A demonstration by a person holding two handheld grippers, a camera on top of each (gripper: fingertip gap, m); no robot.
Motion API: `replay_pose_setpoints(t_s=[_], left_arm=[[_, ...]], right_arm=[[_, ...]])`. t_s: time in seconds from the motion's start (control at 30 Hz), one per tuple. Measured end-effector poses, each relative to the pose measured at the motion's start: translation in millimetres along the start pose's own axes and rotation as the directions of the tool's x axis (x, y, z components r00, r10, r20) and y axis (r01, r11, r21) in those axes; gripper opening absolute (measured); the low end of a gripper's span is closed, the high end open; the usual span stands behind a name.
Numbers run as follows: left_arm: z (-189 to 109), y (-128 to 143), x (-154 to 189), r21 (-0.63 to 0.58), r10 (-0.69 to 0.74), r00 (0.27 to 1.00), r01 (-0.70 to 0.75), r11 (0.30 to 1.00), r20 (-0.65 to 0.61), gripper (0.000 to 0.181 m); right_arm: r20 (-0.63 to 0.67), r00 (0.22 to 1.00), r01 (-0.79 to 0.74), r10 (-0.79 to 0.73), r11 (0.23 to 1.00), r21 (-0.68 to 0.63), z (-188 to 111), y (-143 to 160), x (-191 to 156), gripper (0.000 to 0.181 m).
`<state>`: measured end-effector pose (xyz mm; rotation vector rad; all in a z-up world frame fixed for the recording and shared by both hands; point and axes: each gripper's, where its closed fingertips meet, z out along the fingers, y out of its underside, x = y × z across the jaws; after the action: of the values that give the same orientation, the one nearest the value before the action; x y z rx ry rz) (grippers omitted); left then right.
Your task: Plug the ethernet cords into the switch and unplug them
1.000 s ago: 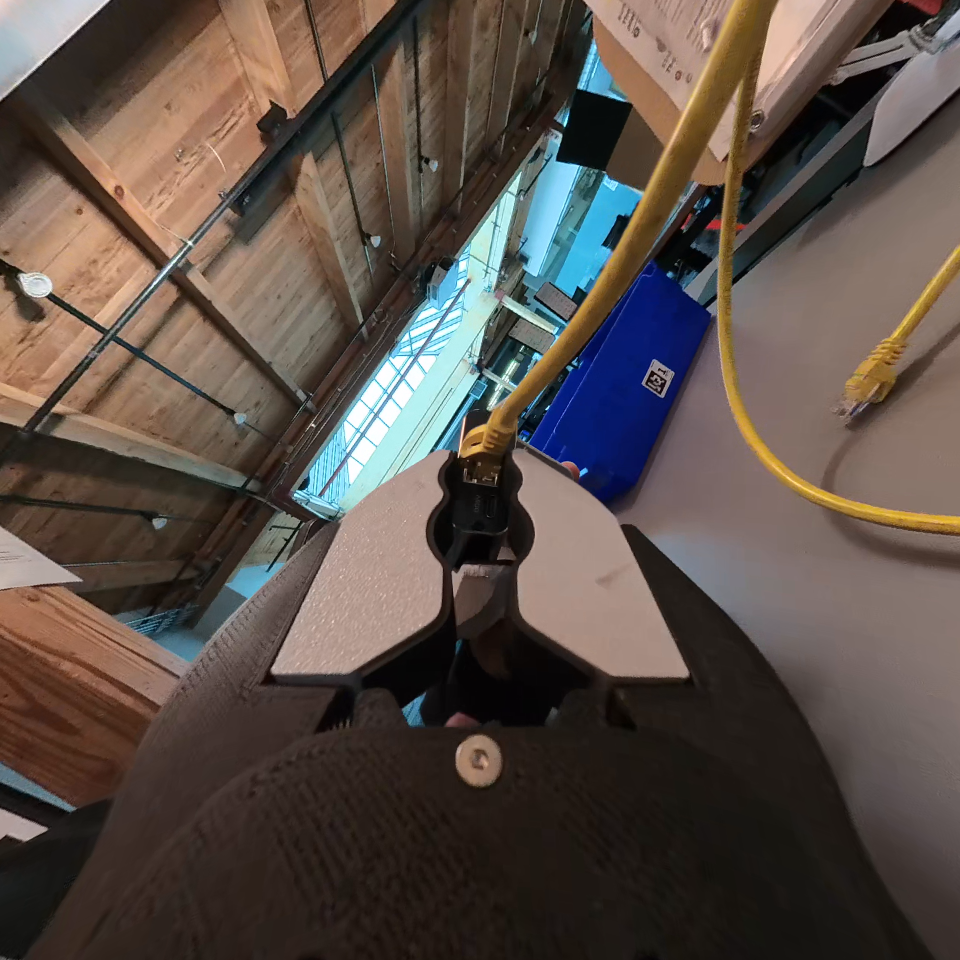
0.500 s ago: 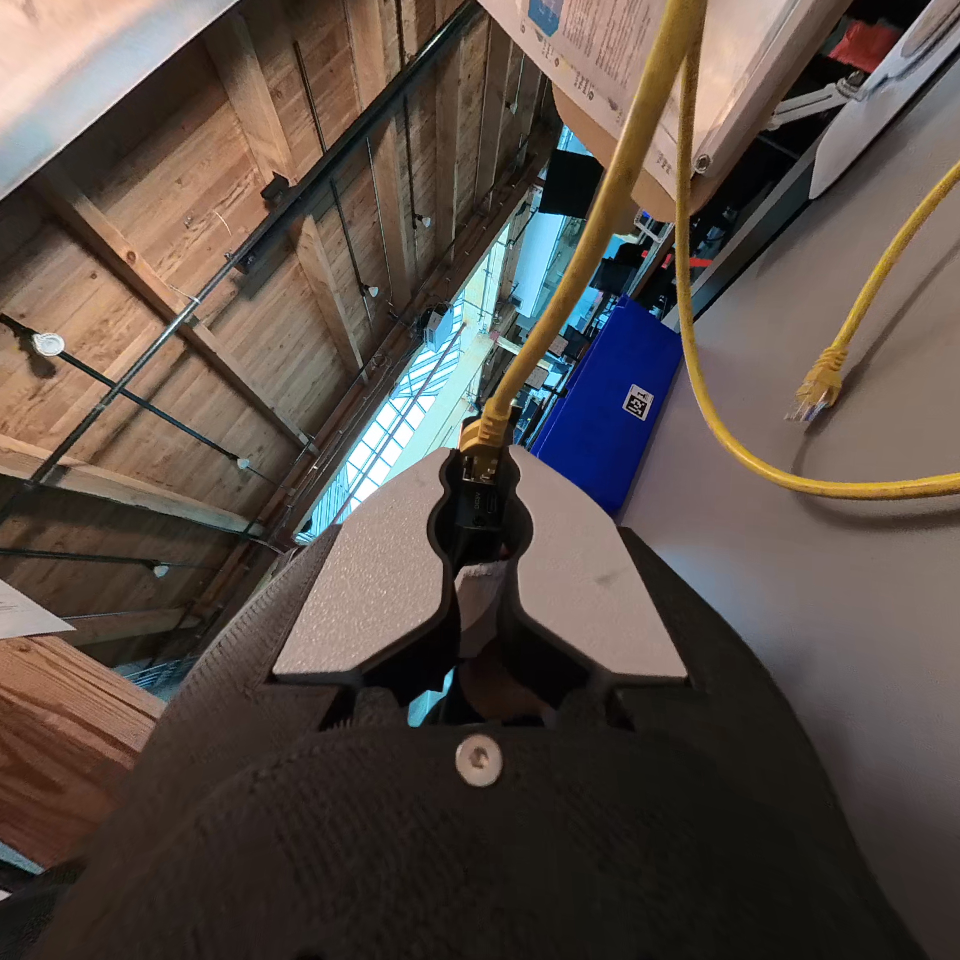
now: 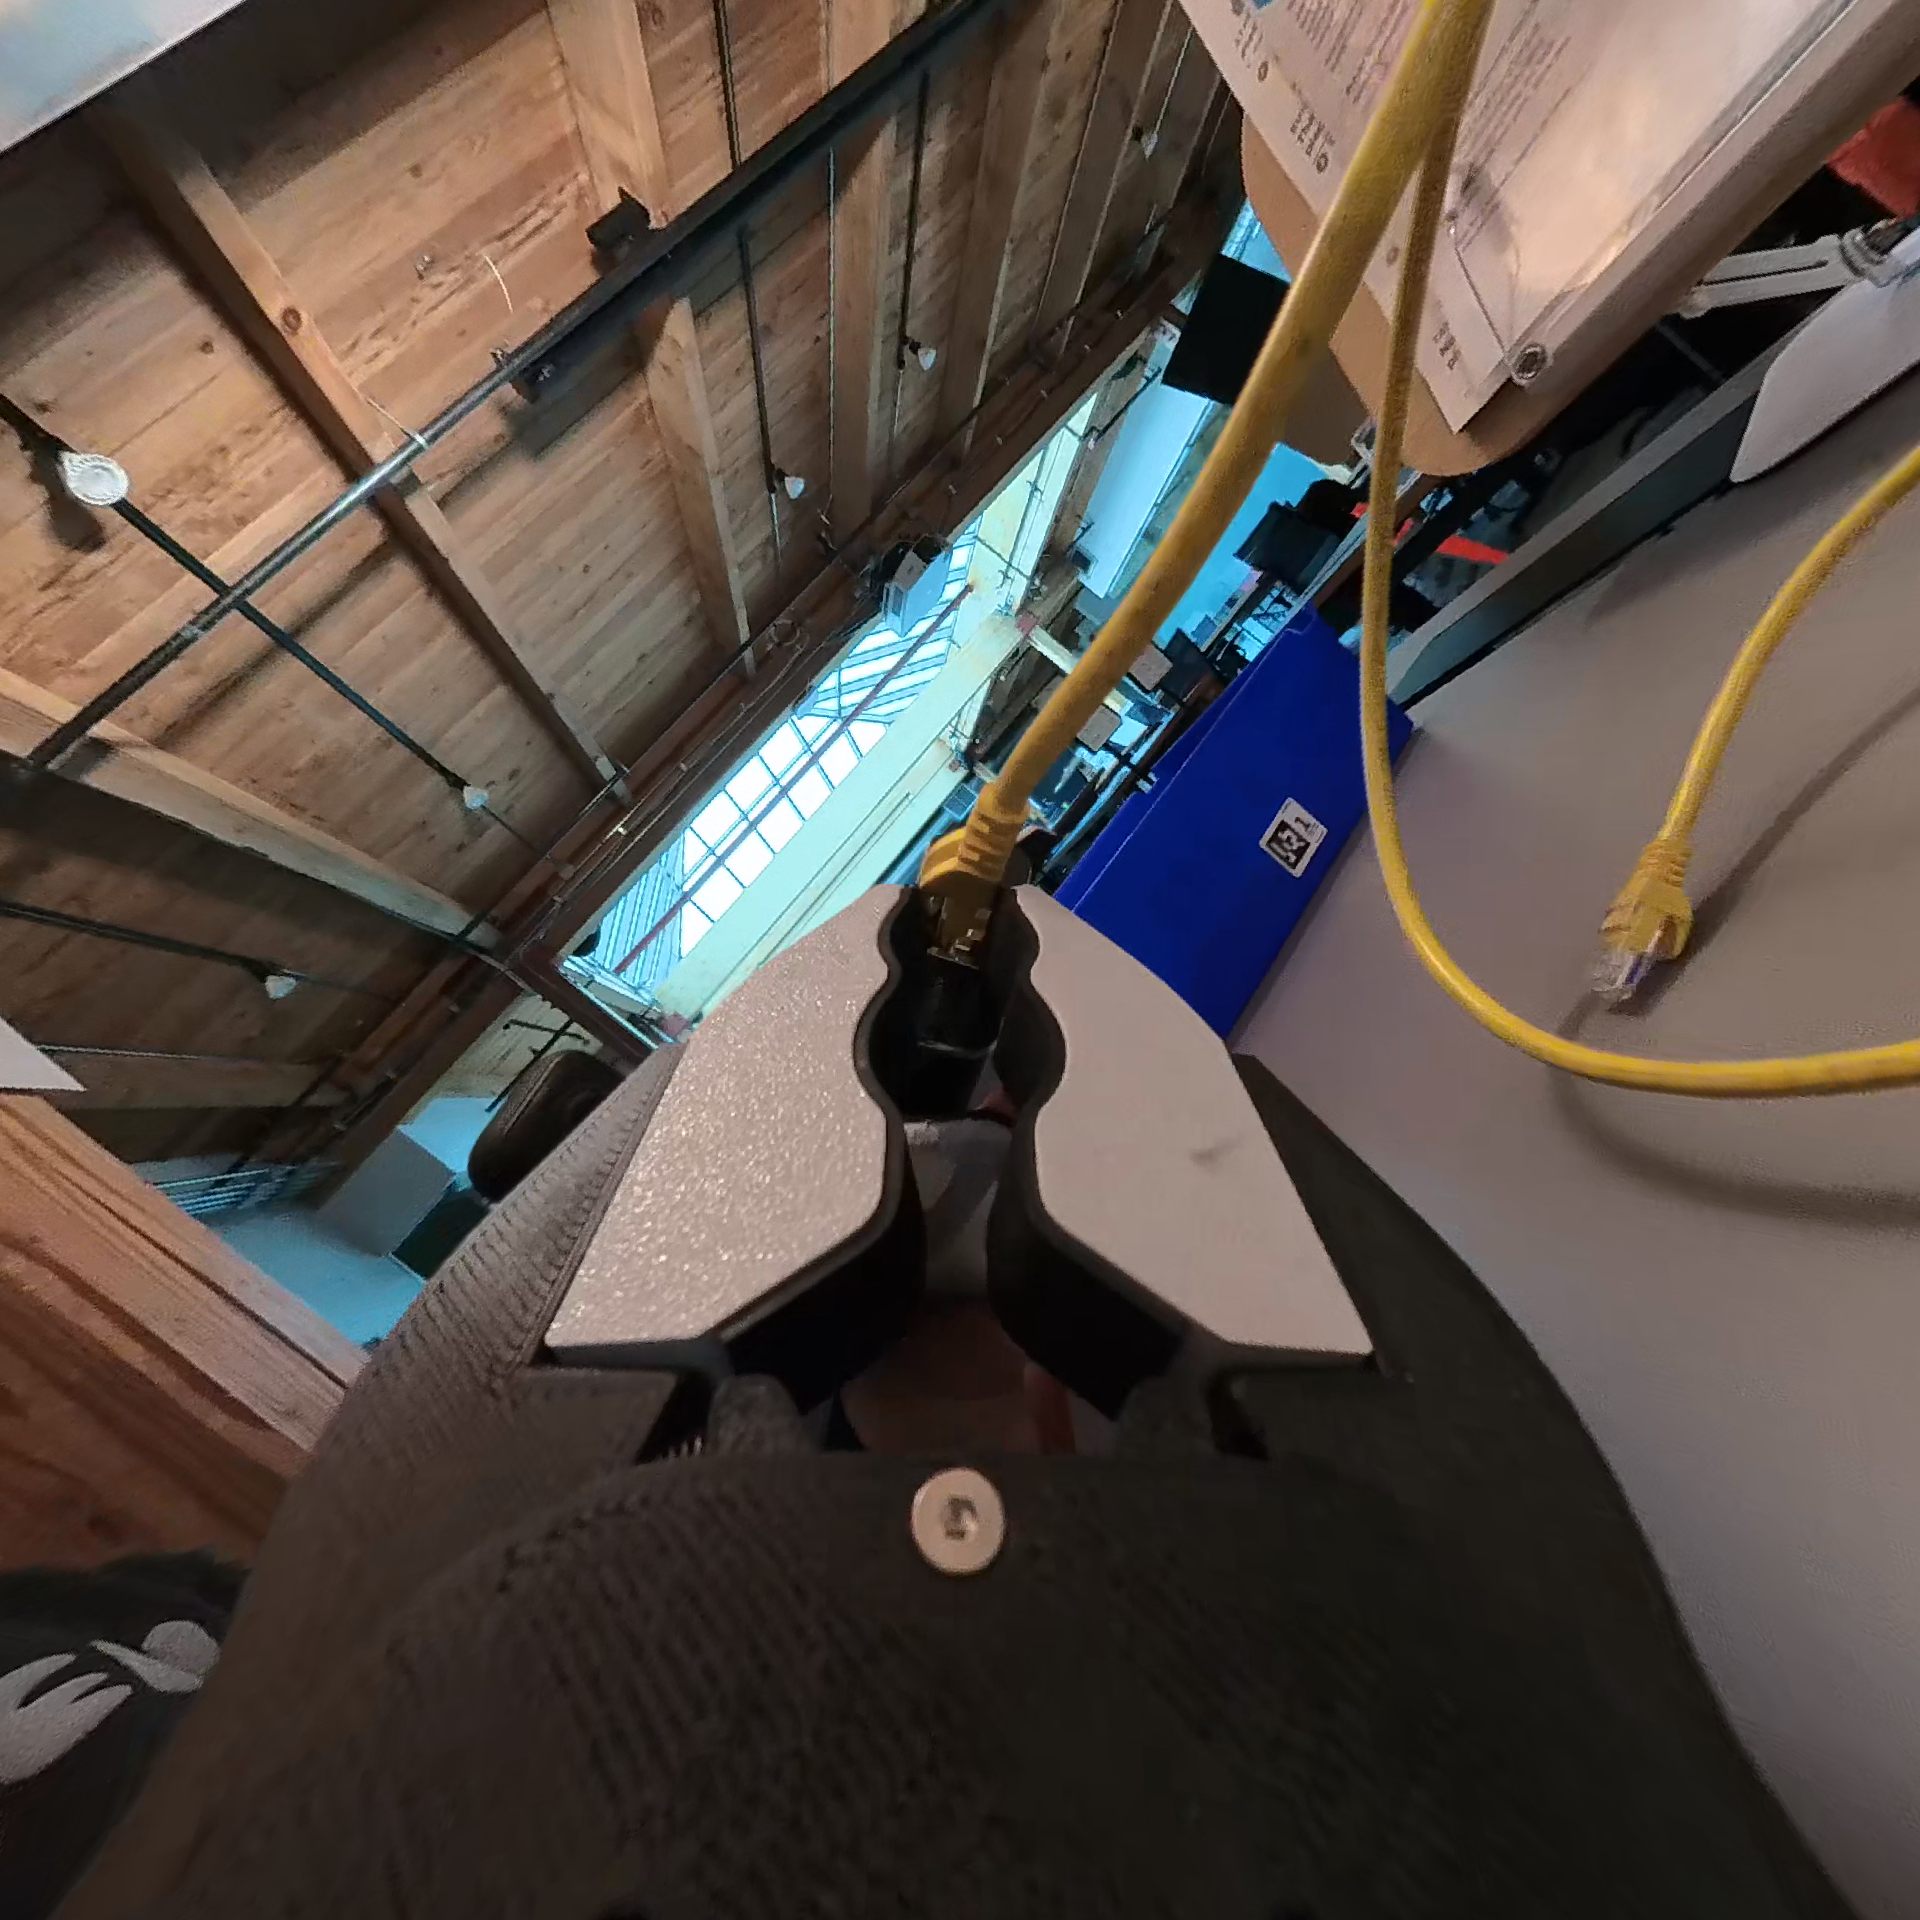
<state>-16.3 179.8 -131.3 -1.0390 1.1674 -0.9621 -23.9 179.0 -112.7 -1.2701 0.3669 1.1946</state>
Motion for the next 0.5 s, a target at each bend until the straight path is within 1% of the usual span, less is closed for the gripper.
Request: replay_pose_setpoints(t_s=[0.1, 0.13, 0.2, 0.23, 0.3, 0.37, 0.4, 0.47, 0.5], left_arm=[[-0.8, -1.0, -4.7, -0.019, 0.091, 0.994, -0.09, 0.996, 0.056, 0.075], [-1.3, -2.4, -5.4, -0.007, 0.081, 0.995, -0.081, 0.997, 0.059, 0.075], [-0.5, 1.0, -6.3, -0.012, -0.003, 0.999, 0.004, 1.0, 0.04, 0.075], [-0.5, 2.3, -7.5, -0.016, -0.008, 0.999, 0.009, 1.0, 0.043, 0.075], [-1.1, 1.8, -9.1, -0.019, 0.007, 0.999, -0.006, 1.0, 0.052, 0.075], [-2.2, -0.7, -12.0, -0.026, 0.085, 0.992, -0.083, 0.996, 0.093, 0.075], [-2.1, -2.4, -11.6, -0.013, 0.064, 0.994, -0.063, 0.998, 0.089, 0.075], [-1.2, 1.4, -10.1, -0.002, -0.036, 0.999, 0.036, 0.999, 0.04, 0.075], [-2.0, 1.1, -11.4, -0.006, -0.015, 0.999, 0.015, 1.0, 0.052, 0.075]], right_arm=[[0.015, 0.999, 0.028, -0.028, 0.999, -0.021, 3.7, -0.5, -3.4, 0.01], [0.002, 0.999, 0.045, -0.045, 0.999, -0.028, 4.8, -0.6, -2.7, 0.01], [-0.015, 0.998, 0.058, -0.059, 0.997, -0.043, 7.2, -0.4, 0.3, 0.01], [-0.012, 0.998, 0.055, -0.056, 0.997, -0.045, 8.1, 0.0, 0.7, 0.01], [0.01, 0.998, 0.07, -0.069, 0.996, -0.048, 9.7, -0.1, -2.1, 0.01], [0.027, 0.998, 0.058, -0.057, 0.997, -0.041, 11.0, -1.0, -4.1, 0.013], [0.013, 0.998, 0.063, -0.063, 0.997, -0.05, 10.8, -0.8, -2.7, 0.013], [0.01, 0.997, 0.077, -0.076, 0.995, -0.064, 11.9, 0.4, -1.6, 0.013], [0.01, 0.998, 0.07, -0.069, 0.996, -0.06, 12.5, -0.2, -1.5, 0.013]])
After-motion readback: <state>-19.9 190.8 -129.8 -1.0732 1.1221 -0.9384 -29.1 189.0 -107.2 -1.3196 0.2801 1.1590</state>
